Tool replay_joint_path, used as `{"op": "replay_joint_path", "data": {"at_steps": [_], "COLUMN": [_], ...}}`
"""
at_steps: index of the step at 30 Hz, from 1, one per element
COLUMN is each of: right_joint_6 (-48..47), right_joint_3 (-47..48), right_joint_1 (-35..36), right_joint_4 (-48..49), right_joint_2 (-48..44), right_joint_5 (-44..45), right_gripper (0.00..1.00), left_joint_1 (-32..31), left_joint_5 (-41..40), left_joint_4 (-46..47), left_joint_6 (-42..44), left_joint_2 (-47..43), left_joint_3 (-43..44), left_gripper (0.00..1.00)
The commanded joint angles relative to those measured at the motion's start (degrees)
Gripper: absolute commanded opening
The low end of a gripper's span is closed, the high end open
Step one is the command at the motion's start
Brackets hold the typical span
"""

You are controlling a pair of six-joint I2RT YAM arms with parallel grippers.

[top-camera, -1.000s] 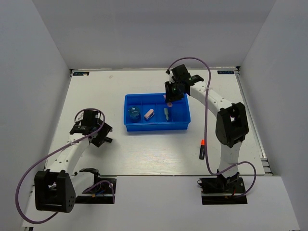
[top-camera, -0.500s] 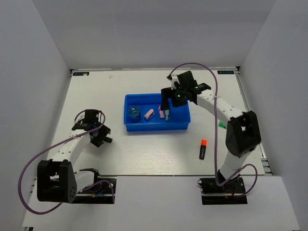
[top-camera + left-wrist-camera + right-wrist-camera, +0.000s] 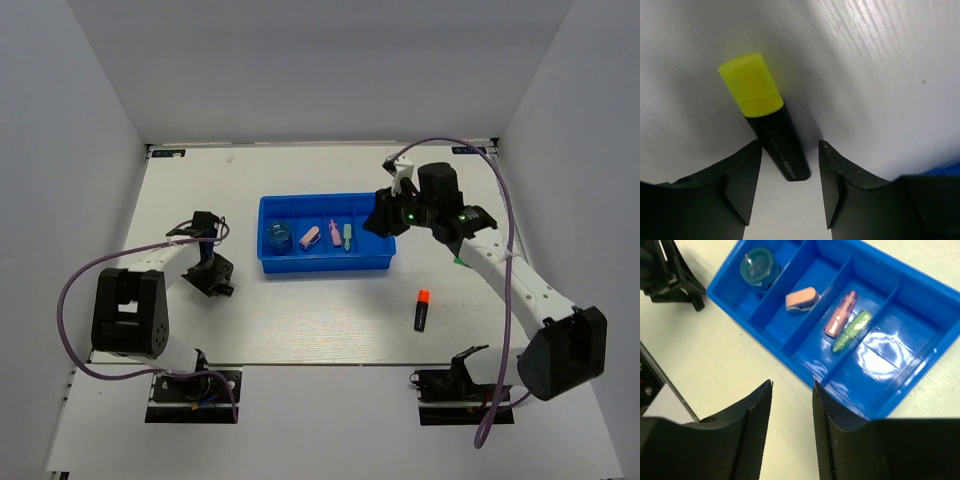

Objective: Sort the stationery into containers
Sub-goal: Pick up the pen from the center of the board, then place the pen in the storage box.

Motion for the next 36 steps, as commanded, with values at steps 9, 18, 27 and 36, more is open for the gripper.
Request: {"op": "replay_joint_path", "data": {"at_steps": [9,18,27,36], "right_joint_6": [-3.9,-13.57,-5.92,-11.1], "right_joint_3": [-6.54,-11.81,-16.3,-20.52], "right_joint_1": [-4.27,-7.52,-12.97,-20.78], "right_joint_4": [-0.77,-8.51,-13.43,-11.77], "right_joint_2": [-9.23,-11.79,-7.57,-12.05], "right_joint_5": [0.4,14.71,17.35,22.19], "right_gripper": [0.5,0.26,0.23,0.51], "left_joint_1": [-1.58,-13.94,-28.55,-36.73], "left_joint_5": [-0.67,-10.58,-0.5,6.8], "left_joint_4": [-2.78,-11.65,-8.93,-13.34], "left_joint_6": [-1.64,11.16,21.89,27.1], "left_joint_2": [6.26,-8.65,2.41,35.05], "left_joint_3": [2.39,16.78,44.96,81.75], "left_gripper": [0.2,0.01,0.01,0.08]}}
